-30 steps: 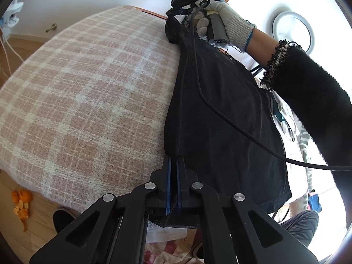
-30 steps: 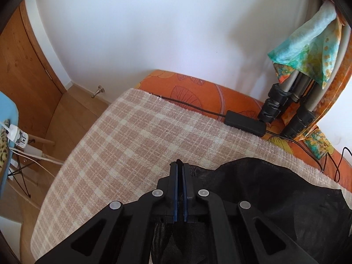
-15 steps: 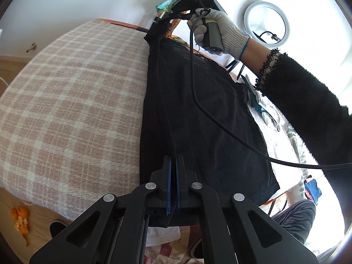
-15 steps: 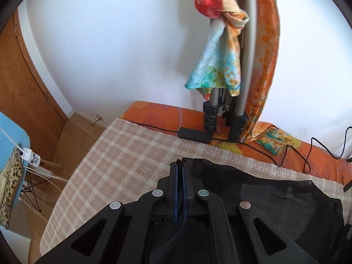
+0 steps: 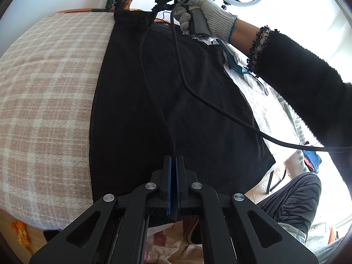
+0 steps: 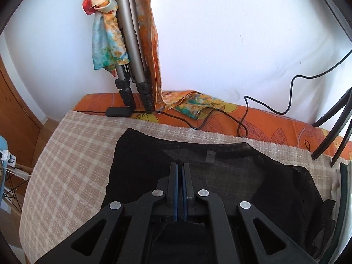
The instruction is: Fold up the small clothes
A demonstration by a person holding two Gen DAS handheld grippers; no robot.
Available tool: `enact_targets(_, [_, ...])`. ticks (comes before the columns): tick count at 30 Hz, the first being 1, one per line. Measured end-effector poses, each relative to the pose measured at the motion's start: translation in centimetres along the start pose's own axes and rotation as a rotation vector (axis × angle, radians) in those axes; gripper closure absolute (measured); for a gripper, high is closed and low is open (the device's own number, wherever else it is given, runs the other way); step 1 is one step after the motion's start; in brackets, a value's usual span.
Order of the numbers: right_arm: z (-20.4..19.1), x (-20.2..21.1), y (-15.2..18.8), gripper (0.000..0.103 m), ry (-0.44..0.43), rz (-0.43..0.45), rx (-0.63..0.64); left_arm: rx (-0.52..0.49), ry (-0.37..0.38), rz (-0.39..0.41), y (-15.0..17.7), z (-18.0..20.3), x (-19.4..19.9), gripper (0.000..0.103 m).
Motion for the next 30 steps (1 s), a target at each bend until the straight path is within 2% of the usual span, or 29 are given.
enact_targets(5, [0.3,-1.4,0.5,0.100,0.045,-0.024,0.032,-0.022,0.026,-0.028,0.3,0.4,-0.7,0.101])
enact_targets(6, [0.4,-1.4,0.6,0.095,0.054,-0.028,0.037,-0.030,0.027,-0.030,0.4,0.5,-0.7,0.101])
enact_targets(7, [0.5,-1.5,0.7,0.077,0.065,-0.028,0.038,-0.042,0.022,-0.032,0.4,0.7,-0.7,0.099])
enact_targets(8, [0.7,-1.4,0.8,0.069,0.076,-0.027,0.035,-0.054,0.024,-0.037,0.4,1.0,-0.7,0.093])
enact_targets(9, [0.9,-1.2,0.8,0.067,0.079,-0.020,0.030,-0.059,0.037,-0.043,0.2,1.2,-0.7,0.090])
enact_targets(11, [1.3,-0.6,0.9,0.067,0.072,-0.015,0.015,-0.066,0.064,-0.047,0.2,1.6,-0.7,0.073])
enact_targets(12, [1.6,-0.1,0.9,0.066,0.069,-0.011,0.007,-0.076,0.068,-0.044,0.3,1.8,-0.5,0.071])
enact_targets(16, [2.5,2.7,1.2,0.065,0.045,0.021,-0.012,-0.103,0.080,-0.029,0.6,2.3,0.6,0.071])
enact_targets(20, [4.0,6.9,2.0,0.062,0.000,0.060,-0.033,-0.109,0.077,0.034,0.8,2.3,2.8,0.071])
enact_targets(24, [6.1,11.4,3.3,0.060,-0.027,0.099,-0.038,-0.129,0.007,0.091,1.2,2.6,4.2,0.071])
enact_targets(28, [8.4,15.8,4.5,0.060,-0.049,0.139,-0.052,-0.109,-0.020,0.116,1.4,2.7,4.5,0.071])
enact_targets(30, [10.0,17.7,5.1,0.060,-0.055,0.155,-0.072,-0.135,-0.038,0.123,1.2,3.7,4.4,0.071])
Point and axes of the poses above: each gripper's, at about its wrist camera, not at the fingertips, and x roughly against the way its jaws point, z to its right, y to its underside, the point moved 2 cm from there along -x, roughly the way its jaws point, and after that the axes turned 12 degrees about -x, right-handed, at the moved point
